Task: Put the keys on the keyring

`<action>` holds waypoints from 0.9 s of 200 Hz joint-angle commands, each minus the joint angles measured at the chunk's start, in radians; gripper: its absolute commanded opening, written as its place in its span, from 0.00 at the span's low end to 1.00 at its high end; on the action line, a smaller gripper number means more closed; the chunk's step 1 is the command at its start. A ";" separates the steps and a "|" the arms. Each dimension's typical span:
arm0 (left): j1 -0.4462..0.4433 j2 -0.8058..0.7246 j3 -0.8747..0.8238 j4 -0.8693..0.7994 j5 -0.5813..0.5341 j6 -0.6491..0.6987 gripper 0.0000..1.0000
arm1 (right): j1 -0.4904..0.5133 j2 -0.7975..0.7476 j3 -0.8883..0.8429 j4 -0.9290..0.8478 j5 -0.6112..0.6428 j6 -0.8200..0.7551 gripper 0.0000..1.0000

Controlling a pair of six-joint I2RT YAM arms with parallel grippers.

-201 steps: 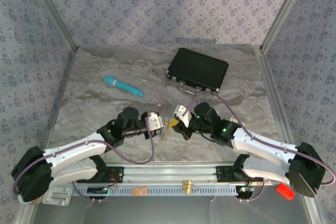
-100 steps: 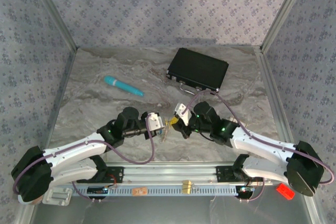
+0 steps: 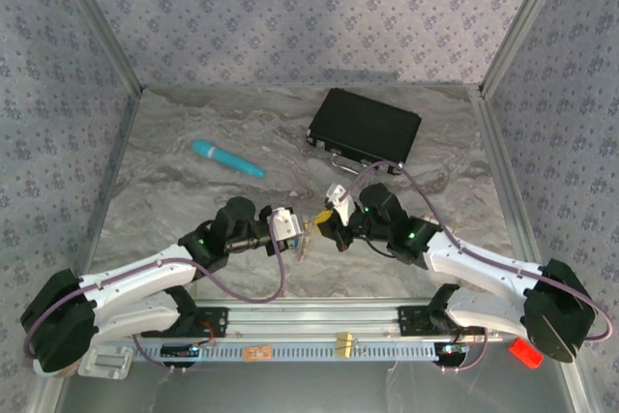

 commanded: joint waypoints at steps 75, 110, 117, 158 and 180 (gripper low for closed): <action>-0.022 -0.042 -0.020 0.035 0.020 0.024 0.00 | -0.045 0.058 0.039 0.075 0.013 0.205 0.00; -0.031 -0.054 -0.026 0.039 0.001 0.041 0.00 | -0.065 0.065 0.047 0.052 0.018 0.255 0.00; -0.033 -0.056 -0.027 0.039 0.001 0.043 0.00 | -0.067 0.069 0.051 0.045 0.018 0.260 0.00; -0.036 -0.055 -0.027 0.051 -0.009 0.028 0.00 | -0.064 0.086 0.068 0.050 -0.016 0.273 0.00; -0.036 -0.036 -0.018 0.056 -0.035 -0.045 0.00 | -0.061 0.065 0.063 0.020 -0.002 0.202 0.00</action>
